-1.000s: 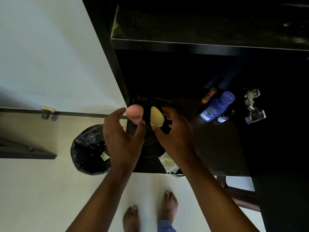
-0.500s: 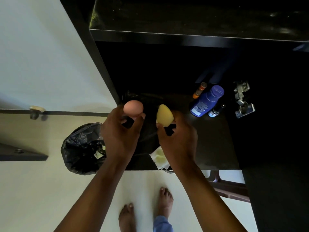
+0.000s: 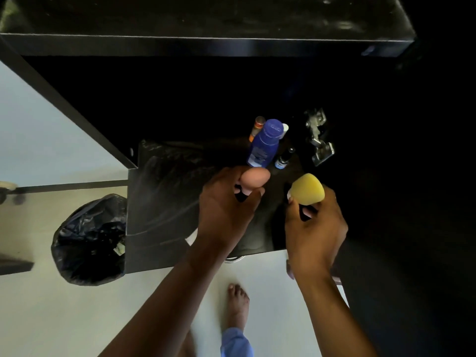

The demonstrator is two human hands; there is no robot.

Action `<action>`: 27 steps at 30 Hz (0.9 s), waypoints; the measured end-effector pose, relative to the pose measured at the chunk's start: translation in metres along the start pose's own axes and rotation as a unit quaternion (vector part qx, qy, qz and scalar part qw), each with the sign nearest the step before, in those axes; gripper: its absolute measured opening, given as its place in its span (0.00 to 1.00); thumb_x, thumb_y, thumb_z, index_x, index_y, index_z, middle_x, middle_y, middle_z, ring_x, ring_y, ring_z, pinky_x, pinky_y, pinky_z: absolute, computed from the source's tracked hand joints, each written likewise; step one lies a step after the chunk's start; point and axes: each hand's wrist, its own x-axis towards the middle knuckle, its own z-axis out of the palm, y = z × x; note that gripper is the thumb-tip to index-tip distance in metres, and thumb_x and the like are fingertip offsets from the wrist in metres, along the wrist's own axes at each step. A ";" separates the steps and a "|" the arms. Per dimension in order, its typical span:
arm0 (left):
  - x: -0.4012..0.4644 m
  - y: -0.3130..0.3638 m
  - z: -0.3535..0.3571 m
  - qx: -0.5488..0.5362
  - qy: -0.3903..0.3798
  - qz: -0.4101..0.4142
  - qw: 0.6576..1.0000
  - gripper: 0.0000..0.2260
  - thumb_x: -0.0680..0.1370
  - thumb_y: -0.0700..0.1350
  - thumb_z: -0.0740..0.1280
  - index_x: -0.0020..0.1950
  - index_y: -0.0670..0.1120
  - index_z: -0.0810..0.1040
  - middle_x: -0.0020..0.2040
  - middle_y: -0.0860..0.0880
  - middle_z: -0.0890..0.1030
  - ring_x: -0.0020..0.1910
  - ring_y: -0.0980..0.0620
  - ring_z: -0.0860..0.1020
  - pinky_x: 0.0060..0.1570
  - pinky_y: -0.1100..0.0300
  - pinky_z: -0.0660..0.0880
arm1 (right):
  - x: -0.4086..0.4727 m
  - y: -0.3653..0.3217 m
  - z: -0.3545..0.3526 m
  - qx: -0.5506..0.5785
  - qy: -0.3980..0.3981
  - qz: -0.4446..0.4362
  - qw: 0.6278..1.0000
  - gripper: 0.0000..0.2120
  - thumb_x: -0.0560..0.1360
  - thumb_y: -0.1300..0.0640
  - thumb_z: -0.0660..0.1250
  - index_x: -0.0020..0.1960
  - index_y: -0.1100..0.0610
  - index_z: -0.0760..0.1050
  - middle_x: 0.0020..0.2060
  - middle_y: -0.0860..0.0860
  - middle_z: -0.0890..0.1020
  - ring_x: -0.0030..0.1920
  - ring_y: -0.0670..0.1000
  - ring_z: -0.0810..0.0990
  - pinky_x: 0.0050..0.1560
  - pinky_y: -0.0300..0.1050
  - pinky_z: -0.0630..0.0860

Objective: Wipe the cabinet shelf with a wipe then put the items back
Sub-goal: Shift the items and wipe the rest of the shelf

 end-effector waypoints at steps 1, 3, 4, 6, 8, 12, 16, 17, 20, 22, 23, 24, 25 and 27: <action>0.000 0.001 0.006 -0.001 -0.002 0.001 1.000 0.15 0.71 0.45 0.79 0.57 0.49 0.84 0.50 0.53 0.84 0.43 0.60 0.80 0.46 0.77 0.72 | 0.002 0.001 -0.001 -0.003 0.002 0.006 1.000 0.23 0.74 0.52 0.76 0.66 0.45 0.72 0.49 0.40 0.76 0.47 0.44 0.79 0.47 0.45 0.79; 0.001 0.002 0.017 -0.001 -0.003 0.005 1.000 0.15 0.71 0.45 0.80 0.57 0.48 0.84 0.52 0.52 0.85 0.44 0.60 0.80 0.47 0.78 0.71 | 0.005 0.002 -0.001 -0.011 0.002 0.010 1.000 0.23 0.74 0.51 0.76 0.66 0.45 0.71 0.48 0.40 0.75 0.47 0.45 0.80 0.47 0.46 0.81; 0.001 0.003 0.021 0.003 -0.002 0.008 1.000 0.15 0.72 0.45 0.80 0.57 0.47 0.84 0.52 0.51 0.85 0.44 0.59 0.80 0.46 0.79 0.71 | 0.006 0.002 0.000 -0.015 -0.002 0.010 1.000 0.23 0.75 0.51 0.76 0.66 0.45 0.71 0.47 0.40 0.75 0.47 0.45 0.80 0.46 0.47 0.81; 0.002 0.005 0.027 0.009 -0.001 0.013 1.000 0.15 0.72 0.46 0.80 0.57 0.45 0.84 0.53 0.49 0.85 0.45 0.58 0.81 0.46 0.80 0.71 | 0.006 0.004 0.002 -0.021 -0.005 0.013 1.000 0.23 0.75 0.51 0.76 0.66 0.45 0.71 0.46 0.42 0.77 0.45 0.46 0.81 0.45 0.48 0.83; 0.002 0.005 0.031 0.010 0.005 0.009 1.000 0.15 0.72 0.46 0.80 0.57 0.45 0.84 0.53 0.48 0.85 0.46 0.56 0.82 0.46 0.80 0.71 | 0.006 0.006 0.003 -0.027 0.001 0.018 0.999 0.24 0.75 0.51 0.76 0.66 0.46 0.70 0.48 0.46 0.81 0.45 0.48 0.81 0.45 0.51 0.84; 0.000 0.002 0.036 0.018 0.009 -0.001 1.000 0.17 0.73 0.48 0.79 0.60 0.46 0.83 0.57 0.48 0.85 0.52 0.54 0.84 0.50 0.78 0.73 | 0.002 0.008 0.004 -0.030 -0.001 0.031 0.999 0.26 0.74 0.52 0.77 0.68 0.48 0.70 0.54 0.50 0.84 0.50 0.51 0.84 0.49 0.51 0.82; -0.008 -0.001 0.029 0.005 0.017 -0.006 1.000 0.21 0.73 0.45 0.78 0.65 0.48 0.81 0.60 0.50 0.83 0.53 0.57 0.83 0.53 0.67 0.80 | -0.016 0.007 -0.009 0.002 -0.037 0.058 0.998 0.34 0.73 0.54 0.78 0.75 0.49 0.66 0.64 0.47 0.81 0.60 0.45 0.80 0.61 0.45 0.76; -0.012 -0.001 0.025 0.003 0.023 -0.004 1.000 0.22 0.73 0.44 0.78 0.66 0.49 0.80 0.61 0.50 0.83 0.54 0.57 0.82 0.54 0.62 0.81 | -0.024 0.006 -0.015 0.016 -0.036 0.062 0.997 0.35 0.73 0.55 0.78 0.75 0.50 0.66 0.66 0.46 0.80 0.63 0.44 0.79 0.64 0.44 0.75; -0.031 -0.004 -0.002 0.014 0.032 0.005 0.999 0.21 0.76 0.43 0.73 0.69 0.48 0.79 0.61 0.50 0.83 0.56 0.54 0.82 0.57 0.53 0.81 | -0.053 0.002 -0.028 0.039 -0.014 0.033 0.999 0.23 0.74 0.58 0.76 0.66 0.48 0.73 0.56 0.46 0.83 0.55 0.43 0.82 0.57 0.45 0.81; -0.045 -0.011 -0.026 0.069 0.033 0.037 0.996 0.19 0.77 0.44 0.70 0.69 0.47 0.78 0.62 0.49 0.82 0.59 0.52 0.81 0.58 0.52 0.80 | -0.070 -0.001 -0.028 0.016 -0.033 -0.029 0.999 0.14 0.74 0.59 0.75 0.57 0.48 0.77 0.49 0.42 0.81 0.46 0.42 0.82 0.48 0.45 0.83; -0.051 -0.017 -0.039 0.105 0.031 0.049 0.993 0.19 0.78 0.43 0.69 0.70 0.46 0.78 0.62 0.48 0.82 0.60 0.50 0.80 0.59 0.50 0.79 | -0.078 -0.002 -0.025 0.009 -0.055 -0.059 0.997 0.13 0.74 0.60 0.75 0.54 0.48 0.79 0.48 0.41 0.81 0.44 0.41 0.81 0.47 0.43 0.83; -0.055 -0.023 -0.050 0.141 0.028 0.050 0.988 0.19 0.79 0.42 0.69 0.70 0.46 0.77 0.63 0.47 0.81 0.61 0.48 0.80 0.60 0.49 0.79 | -0.085 -0.004 -0.019 0.013 -0.087 -0.083 0.993 0.13 0.74 0.61 0.75 0.54 0.48 0.80 0.49 0.41 0.81 0.45 0.40 0.81 0.48 0.40 0.82; -0.059 -0.030 -0.060 0.173 0.025 0.040 0.984 0.19 0.79 0.40 0.68 0.70 0.46 0.77 0.64 0.47 0.81 0.63 0.47 0.79 0.62 0.49 0.78 | -0.091 -0.006 -0.014 0.021 -0.127 -0.103 0.986 0.12 0.74 0.61 0.74 0.55 0.49 0.81 0.51 0.42 0.82 0.47 0.40 0.81 0.50 0.39 0.81; -0.064 -0.040 -0.075 0.216 0.014 0.008 0.976 0.21 0.78 0.39 0.68 0.72 0.45 0.75 0.68 0.46 0.78 0.65 0.45 0.77 0.64 0.49 0.76 | -0.098 -0.011 -0.002 0.026 -0.198 -0.153 0.968 0.10 0.77 0.60 0.71 0.58 0.52 0.82 0.56 0.45 0.82 0.52 0.43 0.82 0.55 0.40 0.80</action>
